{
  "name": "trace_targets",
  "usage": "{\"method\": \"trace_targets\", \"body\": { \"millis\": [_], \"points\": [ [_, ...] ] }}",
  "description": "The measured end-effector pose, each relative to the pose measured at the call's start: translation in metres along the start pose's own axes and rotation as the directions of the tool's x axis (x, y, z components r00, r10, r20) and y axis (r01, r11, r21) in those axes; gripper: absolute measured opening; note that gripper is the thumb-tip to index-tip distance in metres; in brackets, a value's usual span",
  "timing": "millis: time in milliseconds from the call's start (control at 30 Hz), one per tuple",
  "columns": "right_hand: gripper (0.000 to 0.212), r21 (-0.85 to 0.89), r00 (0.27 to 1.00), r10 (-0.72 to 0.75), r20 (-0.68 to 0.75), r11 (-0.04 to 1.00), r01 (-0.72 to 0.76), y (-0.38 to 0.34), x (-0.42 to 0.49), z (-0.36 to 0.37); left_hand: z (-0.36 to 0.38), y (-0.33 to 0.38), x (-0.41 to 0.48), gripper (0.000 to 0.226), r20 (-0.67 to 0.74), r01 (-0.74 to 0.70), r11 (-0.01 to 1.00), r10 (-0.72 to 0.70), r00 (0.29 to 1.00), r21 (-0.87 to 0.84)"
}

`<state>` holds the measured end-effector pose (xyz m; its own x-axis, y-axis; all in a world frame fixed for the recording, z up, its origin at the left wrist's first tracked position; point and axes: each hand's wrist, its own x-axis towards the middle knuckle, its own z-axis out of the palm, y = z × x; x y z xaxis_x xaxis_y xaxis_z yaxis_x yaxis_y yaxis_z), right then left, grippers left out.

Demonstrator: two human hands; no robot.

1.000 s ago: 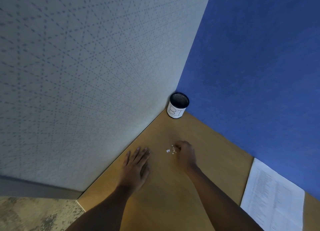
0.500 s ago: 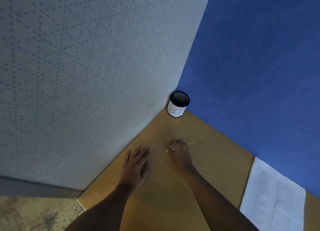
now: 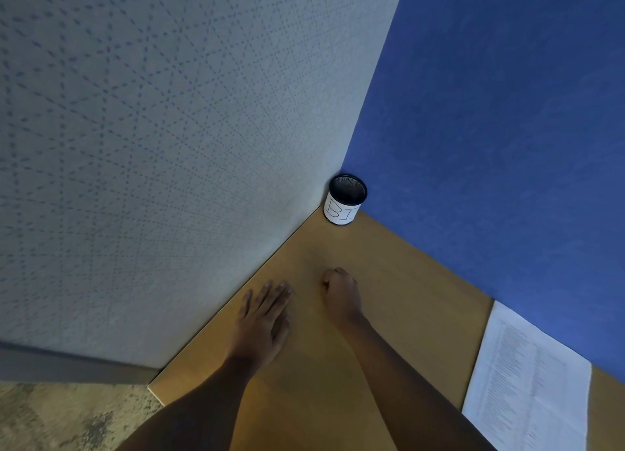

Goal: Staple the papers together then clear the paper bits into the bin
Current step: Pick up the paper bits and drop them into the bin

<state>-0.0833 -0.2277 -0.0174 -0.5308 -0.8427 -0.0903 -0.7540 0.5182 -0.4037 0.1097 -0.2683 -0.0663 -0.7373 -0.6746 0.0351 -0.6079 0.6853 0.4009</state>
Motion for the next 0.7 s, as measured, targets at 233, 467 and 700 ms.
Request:
{"method": "trace_targets", "body": {
  "millis": [233, 467, 700],
  "points": [
    [0.019, 0.137, 0.994, 0.1, 0.034, 0.985, -0.104, 0.004, 0.004, -0.006, 0.0, 0.001, -0.001, 0.052, -0.001, -0.002, 1.0, 0.002, 1.0, 0.0],
    [0.005, 0.718, 0.841, 0.495, 0.221, 0.501, -0.483, 0.014, 0.003, -0.029, -0.001, 0.001, -0.001, 0.052, 0.002, 0.01, 1.0, -0.01, 1.0, -0.002],
    [0.021, 0.793, 0.737, 0.415, 0.534, 0.057, -0.607, 0.025, 0.019, -0.056, 0.001, 0.0, -0.001, 0.051, 0.004, 0.015, 1.0, -0.015, 1.0, -0.011]
  ]
}}
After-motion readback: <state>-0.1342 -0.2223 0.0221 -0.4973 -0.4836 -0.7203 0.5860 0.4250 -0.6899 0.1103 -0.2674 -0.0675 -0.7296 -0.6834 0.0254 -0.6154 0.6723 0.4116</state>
